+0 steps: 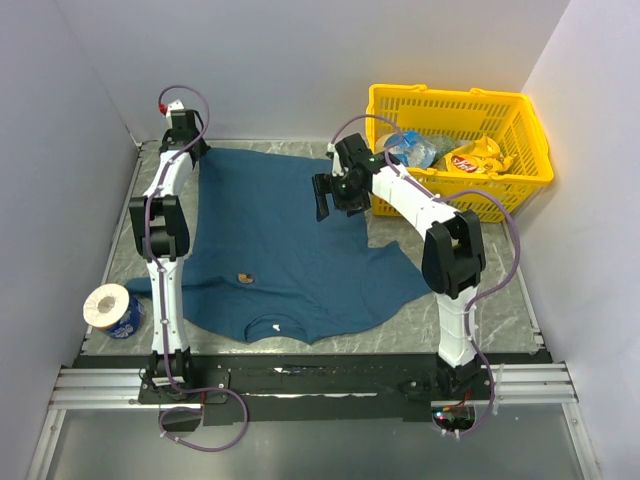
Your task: Pin the brooch onto the clothing
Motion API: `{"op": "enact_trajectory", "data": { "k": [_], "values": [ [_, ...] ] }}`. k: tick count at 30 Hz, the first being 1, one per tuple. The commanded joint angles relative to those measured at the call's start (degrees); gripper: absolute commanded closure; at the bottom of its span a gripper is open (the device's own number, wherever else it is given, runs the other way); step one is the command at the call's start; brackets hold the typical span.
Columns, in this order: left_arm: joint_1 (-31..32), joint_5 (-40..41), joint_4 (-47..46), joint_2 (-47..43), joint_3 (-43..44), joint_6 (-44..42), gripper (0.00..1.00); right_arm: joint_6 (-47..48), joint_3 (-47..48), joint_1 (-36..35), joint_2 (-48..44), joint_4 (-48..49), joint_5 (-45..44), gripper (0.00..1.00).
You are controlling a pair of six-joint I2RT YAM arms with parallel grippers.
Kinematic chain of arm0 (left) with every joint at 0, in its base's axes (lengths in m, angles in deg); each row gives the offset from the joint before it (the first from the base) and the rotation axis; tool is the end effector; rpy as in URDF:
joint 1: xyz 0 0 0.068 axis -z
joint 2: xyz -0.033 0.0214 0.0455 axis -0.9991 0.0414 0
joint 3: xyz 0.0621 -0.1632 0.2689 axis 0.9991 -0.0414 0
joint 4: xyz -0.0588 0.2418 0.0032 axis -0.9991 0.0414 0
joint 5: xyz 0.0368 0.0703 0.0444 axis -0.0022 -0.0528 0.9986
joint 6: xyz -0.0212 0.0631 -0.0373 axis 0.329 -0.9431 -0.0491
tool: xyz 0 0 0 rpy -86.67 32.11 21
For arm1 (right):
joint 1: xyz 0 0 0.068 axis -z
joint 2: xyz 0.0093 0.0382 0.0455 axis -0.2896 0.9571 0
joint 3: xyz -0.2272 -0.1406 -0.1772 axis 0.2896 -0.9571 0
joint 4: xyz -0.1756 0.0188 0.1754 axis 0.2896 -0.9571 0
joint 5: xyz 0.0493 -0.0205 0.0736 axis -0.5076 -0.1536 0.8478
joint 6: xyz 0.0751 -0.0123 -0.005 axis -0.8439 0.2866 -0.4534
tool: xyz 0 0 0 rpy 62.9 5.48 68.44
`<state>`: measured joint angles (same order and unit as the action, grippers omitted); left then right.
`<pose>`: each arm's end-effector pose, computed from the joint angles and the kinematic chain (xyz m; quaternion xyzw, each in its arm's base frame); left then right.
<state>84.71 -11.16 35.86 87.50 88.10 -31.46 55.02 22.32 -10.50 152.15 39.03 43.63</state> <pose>0.6357 0.0441 0.2179 -0.2549 0.8351 -0.0153 0.4873 0.4160 0.2307 0.2861 -0.1660 0.9434 0.1857 0.2189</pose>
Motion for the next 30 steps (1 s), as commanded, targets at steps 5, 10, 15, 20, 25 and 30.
{"op": "enact_trajectory", "data": {
  "k": [5, 10, 15, 20, 25, 30],
  "values": [
    [0.11, 0.31, -10.10, 3.70, 5.25, -2.51, 0.99, -0.05, 1.32, 0.53, 0.96, 0.05, -1.13, 0.00],
    [0.11, -0.92, -13.62, 5.29, 5.62, -2.78, 0.99, 0.31, 1.93, 0.44, 1.93, -0.30, -1.40, 0.00],
    [0.11, -1.27, -15.99, 6.52, 5.71, -3.22, 0.99, 0.31, 3.25, 0.52, 3.16, -0.48, -0.87, 0.00],
    [0.02, -2.59, -18.63, 1.79, 3.08, -3.13, 0.70, 1.01, 3.08, 0.44, 1.76, -0.13, 0.01, 0.00],
    [0.11, -5.22, -18.63, -9.00, -2.45, -2.16, 0.06, 1.62, 0.45, -0.44, -2.36, 0.84, 0.10, 0.00],
    [0.19, -8.39, -18.37, -22.19, -12.47, -0.32, 0.04, 1.62, -5.43, -2.46, -7.73, 2.77, -0.86, 0.00]
  ]
}}
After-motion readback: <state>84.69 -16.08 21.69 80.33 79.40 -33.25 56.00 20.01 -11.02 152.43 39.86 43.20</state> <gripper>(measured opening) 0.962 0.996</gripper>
